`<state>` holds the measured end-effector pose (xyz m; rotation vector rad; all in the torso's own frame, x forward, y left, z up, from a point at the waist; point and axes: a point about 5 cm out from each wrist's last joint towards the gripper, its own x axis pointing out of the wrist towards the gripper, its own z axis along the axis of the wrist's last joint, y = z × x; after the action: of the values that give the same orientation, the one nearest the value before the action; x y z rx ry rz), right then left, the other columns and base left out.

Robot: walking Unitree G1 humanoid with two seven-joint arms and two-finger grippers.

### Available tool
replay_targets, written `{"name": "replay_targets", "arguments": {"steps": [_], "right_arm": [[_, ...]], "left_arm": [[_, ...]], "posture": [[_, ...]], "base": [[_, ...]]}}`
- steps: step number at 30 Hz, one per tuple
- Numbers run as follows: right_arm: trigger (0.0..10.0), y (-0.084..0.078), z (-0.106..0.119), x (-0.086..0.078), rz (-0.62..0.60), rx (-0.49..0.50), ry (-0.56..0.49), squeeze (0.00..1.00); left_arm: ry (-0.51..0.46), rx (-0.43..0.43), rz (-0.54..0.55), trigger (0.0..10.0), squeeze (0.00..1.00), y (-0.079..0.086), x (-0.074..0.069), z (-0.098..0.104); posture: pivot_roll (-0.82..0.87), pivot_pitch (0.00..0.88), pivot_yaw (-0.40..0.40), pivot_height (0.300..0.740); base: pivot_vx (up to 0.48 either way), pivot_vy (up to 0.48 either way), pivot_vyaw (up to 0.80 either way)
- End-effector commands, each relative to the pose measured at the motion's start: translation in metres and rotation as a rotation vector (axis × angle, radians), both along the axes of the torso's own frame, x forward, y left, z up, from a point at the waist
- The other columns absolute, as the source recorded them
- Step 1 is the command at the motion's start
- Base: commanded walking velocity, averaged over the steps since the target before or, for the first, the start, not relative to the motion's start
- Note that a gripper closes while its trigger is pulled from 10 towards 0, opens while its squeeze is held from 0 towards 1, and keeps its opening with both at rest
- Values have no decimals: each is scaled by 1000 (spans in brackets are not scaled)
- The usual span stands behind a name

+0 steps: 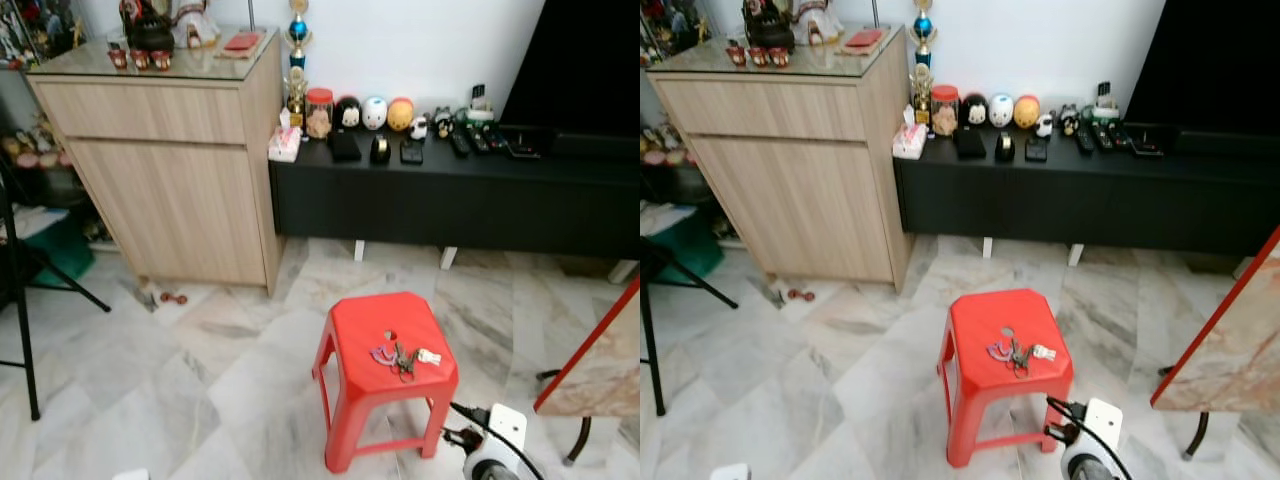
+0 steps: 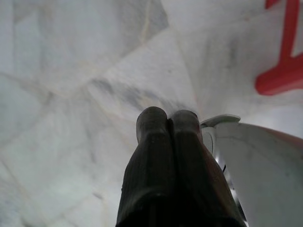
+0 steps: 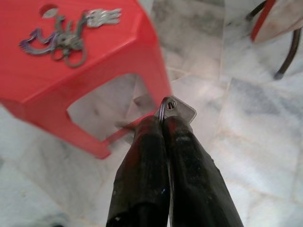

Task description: Hang keys on a hook

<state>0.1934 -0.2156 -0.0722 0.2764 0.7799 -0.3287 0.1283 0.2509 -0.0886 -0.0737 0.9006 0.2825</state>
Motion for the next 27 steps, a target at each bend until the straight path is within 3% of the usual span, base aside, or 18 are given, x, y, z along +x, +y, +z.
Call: {"name": "replay_targets", "arguments": {"steps": [1,22,27], "right_arm": [[10000,6,4,9,14,6,-32,0],[10000,5,5,11,12,0,-44,0],[10000,5,7,12,11,-3,-53,0]], "left_arm": [[3,9,4,10000,0,5,-2,1],[24,-6,10,10000,0,4,-16,-3],[26,-15,-7,10000,0,-9,-12,-6]], "posture": [[211,0,-67,740],[208,0,-70,740],[206,0,-69,740]], "base": [[0,-270,0],[0,-267,0],[0,-267,0]]}}
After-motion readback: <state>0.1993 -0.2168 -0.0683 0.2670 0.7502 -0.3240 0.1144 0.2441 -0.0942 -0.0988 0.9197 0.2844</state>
